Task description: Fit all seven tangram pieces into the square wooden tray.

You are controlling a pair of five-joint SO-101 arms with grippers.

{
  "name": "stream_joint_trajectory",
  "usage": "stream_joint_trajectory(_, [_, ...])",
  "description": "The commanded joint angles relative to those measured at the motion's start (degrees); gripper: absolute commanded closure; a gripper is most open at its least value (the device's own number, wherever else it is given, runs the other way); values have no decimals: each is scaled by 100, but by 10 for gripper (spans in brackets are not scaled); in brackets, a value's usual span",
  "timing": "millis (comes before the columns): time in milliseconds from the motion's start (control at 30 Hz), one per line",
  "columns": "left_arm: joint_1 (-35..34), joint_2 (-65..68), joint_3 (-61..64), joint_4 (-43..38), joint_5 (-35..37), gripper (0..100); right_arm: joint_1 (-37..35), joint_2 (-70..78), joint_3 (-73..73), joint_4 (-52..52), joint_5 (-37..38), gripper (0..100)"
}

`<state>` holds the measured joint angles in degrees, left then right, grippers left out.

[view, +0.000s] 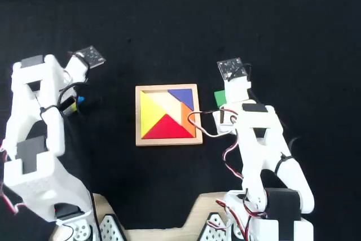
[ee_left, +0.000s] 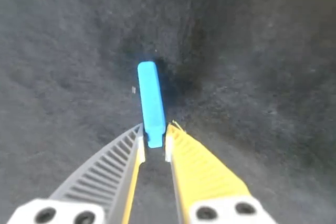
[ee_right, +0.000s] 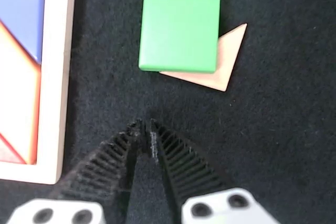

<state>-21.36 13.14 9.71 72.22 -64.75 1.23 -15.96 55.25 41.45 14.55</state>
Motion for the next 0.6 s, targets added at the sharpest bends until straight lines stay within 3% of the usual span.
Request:
stream_joint_trajectory(0, [356, -1029, -251, 299, 70, 972, -105, -22, -31, -35, 70, 986])
stream_joint_trajectory(167, [1059, -2295, 154, 747, 185, 971, 18, -66, -48, -35, 62, 986])
stream_joint_trajectory(300, [2070, -3279, 646, 721, 290, 971, 659, -66, -233, -79, 0, 987])
stream_joint_trajectory(433, [3160, -3560, 1182, -26, 413, 971, 1398, -22, -382, -290, -633, 987])
stream_joint_trajectory(567, [3820, -3552, 1684, -1029, 264, 971, 1829, -22, -391, -484, -985, 987])
